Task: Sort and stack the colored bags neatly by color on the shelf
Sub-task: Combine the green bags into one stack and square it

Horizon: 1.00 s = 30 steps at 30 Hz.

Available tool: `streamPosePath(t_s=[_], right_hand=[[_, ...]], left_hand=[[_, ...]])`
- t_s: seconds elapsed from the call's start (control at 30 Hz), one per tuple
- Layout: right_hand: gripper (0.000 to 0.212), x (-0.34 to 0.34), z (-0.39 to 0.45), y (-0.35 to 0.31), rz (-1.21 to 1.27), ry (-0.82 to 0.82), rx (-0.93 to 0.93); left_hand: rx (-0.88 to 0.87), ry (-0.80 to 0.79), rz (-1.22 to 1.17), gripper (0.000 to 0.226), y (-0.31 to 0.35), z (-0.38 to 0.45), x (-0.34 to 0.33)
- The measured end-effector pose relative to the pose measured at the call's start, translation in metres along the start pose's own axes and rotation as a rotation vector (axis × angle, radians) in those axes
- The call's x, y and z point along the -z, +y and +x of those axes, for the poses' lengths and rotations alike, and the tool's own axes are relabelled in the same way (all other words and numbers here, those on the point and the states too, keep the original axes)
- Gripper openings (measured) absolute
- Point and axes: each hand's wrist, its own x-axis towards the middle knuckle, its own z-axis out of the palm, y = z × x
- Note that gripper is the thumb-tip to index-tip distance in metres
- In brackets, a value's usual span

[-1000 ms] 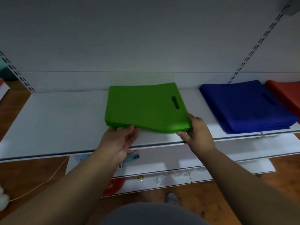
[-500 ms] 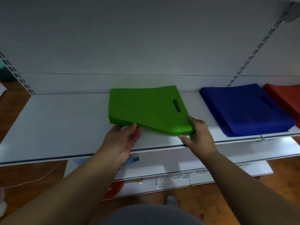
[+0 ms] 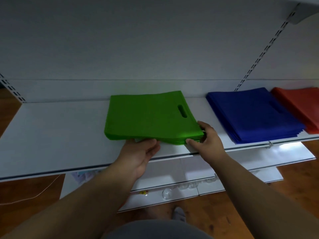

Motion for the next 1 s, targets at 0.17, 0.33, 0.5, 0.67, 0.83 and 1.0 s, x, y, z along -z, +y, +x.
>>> streamPosePath(t_s=[0.17, 0.33, 0.5, 0.67, 0.83, 1.0], right_hand=[[0.076, 0.002, 0.002, -0.003, 0.132, -0.033, -0.071], [0.070, 0.005, 0.004, -0.003, -0.173, -0.036, 0.087], [0.058, 0.005, 0.001, 0.000, -0.500, -0.020, 0.248], [0.044, 0.006, 0.003, 0.001, -0.521, 0.006, 0.268], [0.039, 0.011, -0.002, 0.009, -0.557, -0.031, 0.342], [0.053, 0.015, -0.001, 0.008, -0.510, -0.110, 0.274]], left_hand=[[0.025, 0.007, 0.056, 0.037, -0.009, 0.001, -0.012], [0.028, 0.057, 0.076, 0.032, -0.014, 0.005, -0.019], [0.015, 0.098, 0.089, 0.032, -0.018, 0.007, -0.022], [-0.019, 0.121, 0.137, 0.034, -0.022, 0.008, -0.023], [-0.007, 0.140, 0.113, 0.031, -0.022, 0.009, -0.025], [-0.006, 0.147, 0.099, 0.031, -0.022, 0.009, -0.022]])
